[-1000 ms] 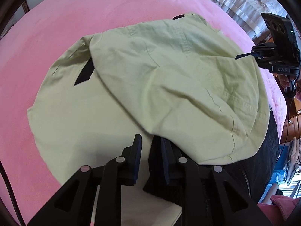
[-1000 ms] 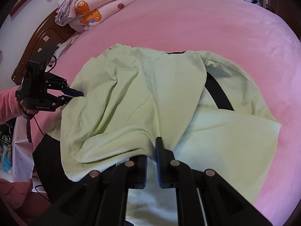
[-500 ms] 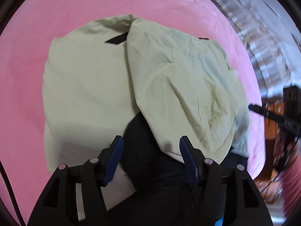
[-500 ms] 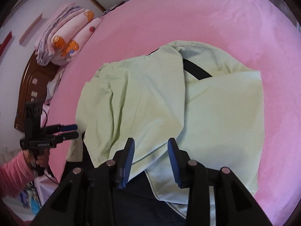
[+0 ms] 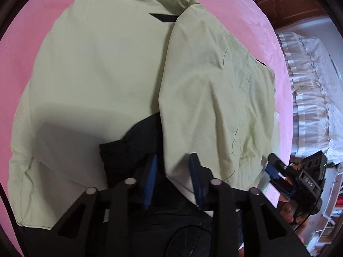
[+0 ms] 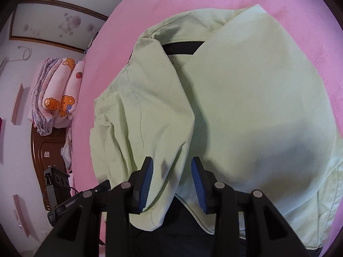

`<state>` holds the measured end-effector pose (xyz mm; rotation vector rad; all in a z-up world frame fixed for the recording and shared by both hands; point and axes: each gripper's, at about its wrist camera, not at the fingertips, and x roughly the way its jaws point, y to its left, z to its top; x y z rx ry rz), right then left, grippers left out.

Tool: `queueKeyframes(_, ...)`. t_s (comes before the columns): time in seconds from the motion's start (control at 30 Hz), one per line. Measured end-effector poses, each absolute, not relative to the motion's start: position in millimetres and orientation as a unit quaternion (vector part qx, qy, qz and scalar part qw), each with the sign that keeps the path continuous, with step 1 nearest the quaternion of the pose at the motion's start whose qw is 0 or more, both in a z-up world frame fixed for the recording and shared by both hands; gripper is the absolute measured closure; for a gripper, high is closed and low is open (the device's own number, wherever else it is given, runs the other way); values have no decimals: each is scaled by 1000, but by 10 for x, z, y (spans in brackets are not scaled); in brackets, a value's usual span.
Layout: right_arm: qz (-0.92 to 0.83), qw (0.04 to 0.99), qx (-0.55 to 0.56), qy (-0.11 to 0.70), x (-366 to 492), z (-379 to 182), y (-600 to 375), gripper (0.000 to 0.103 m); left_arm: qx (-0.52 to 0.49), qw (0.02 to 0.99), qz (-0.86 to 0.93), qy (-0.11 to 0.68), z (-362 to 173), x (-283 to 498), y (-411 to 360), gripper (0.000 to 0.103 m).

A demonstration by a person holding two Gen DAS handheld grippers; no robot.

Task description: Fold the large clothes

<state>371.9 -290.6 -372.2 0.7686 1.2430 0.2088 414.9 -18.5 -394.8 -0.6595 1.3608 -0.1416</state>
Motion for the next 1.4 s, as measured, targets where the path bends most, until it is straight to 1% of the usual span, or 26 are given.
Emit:
queueKeyframes(0.07,93,735,346,576,3743,-3787,-2842,67,-307,723,-64,615,-3969,4160,-229,87)
queueKeyframes(0.1,90,734,337,583,3762,-3818,-2800,69,-305,724,-60,615,-3974,4166,-261,92)
queueKeyframes(0.17,86,730,328,593,3793,-3883,-2734,96,-307,722,-58,617,-3991,4176,-297,95)
queueKeyframes(0.27,83,728,338,590,3783,-3936,-2720,100,-316,719,-47,617,-3987,4159,-302,98)
queueKeyframes(0.33,81,729,340,589,3755,-3940,-2722,100,-317,719,-40,617,-3973,4142,-304,99)
queueKeyframes(0.47,78,719,323,610,3674,-3978,-2710,101,-289,720,-27,630,-3981,4085,-339,99)
queueKeyframes(0.53,82,721,286,626,3659,-3975,-2658,100,-260,728,-15,635,-3957,4076,-403,97)
queueKeyframes(0.6,84,729,249,631,3652,-3913,-2614,97,-207,750,0,628,-3839,4068,-486,96)
queueKeyframes(0.63,82,740,227,628,3652,-3832,-2588,95,-180,760,4,624,-3769,4076,-539,94)
queueKeyframes(0.7,77,764,185,613,3659,-3666,-2548,95,-145,780,5,609,-3615,4108,-622,86)
queueKeyframes(0.73,76,781,161,599,3674,-3557,-2521,95,-138,785,3,603,-3562,4131,-644,83)
queueKeyframes(0.77,76,792,149,588,3688,-3480,-2515,95,-130,792,0,597,-3496,4175,-677,76)
queueKeyframes(0.83,78,812,123,565,3765,-3339,-2476,95,-120,803,-7,584,-3389,4294,-741,70)
queueKeyframes(0.9,92,827,103,545,3871,-3246,-2427,91,-107,813,-14,573,-3300,4464,-801,60)
queueKeyframes(0.93,94,831,96,540,3951,-3220,-2416,85,-100,819,-15,564,-3254,4557,-846,58)
queueKeyframes(0.97,93,833,91,537,4019,-3209,-2418,78,-94,827,-16,554,-3214,4652,-877,58)
queueKeyframes(1.03,97,844,88,520,4186,-3188,-2386,74,-89,842,-27,531,-3162,4817,-904,58)
queueKeyframes(1.13,110,862,91,486,4422,-3210,-2299,74,-85,854,-38,512,-3188,5095,-875,58)
queueKeyframes(1.27,119,871,79,470,4762,-3347,-2176,74,-90,857,-34,506,-3337,5447,-818,59)
queueKeyframes(1.33,122,877,90,456,4879,-3389,-2147,74,-89,858,-32,504,-3433,5556,-833,71)
queueKeyframes(1.37,125,878,97,452,4940,-3414,-2132,79,-87,859,-33,503,-3471,5608,-830,77)
queueKeyframes(1.4,128,877,101,452,4997,-3442,-2114,83,-85,860,-32,502,-3516,5673,-832,79)
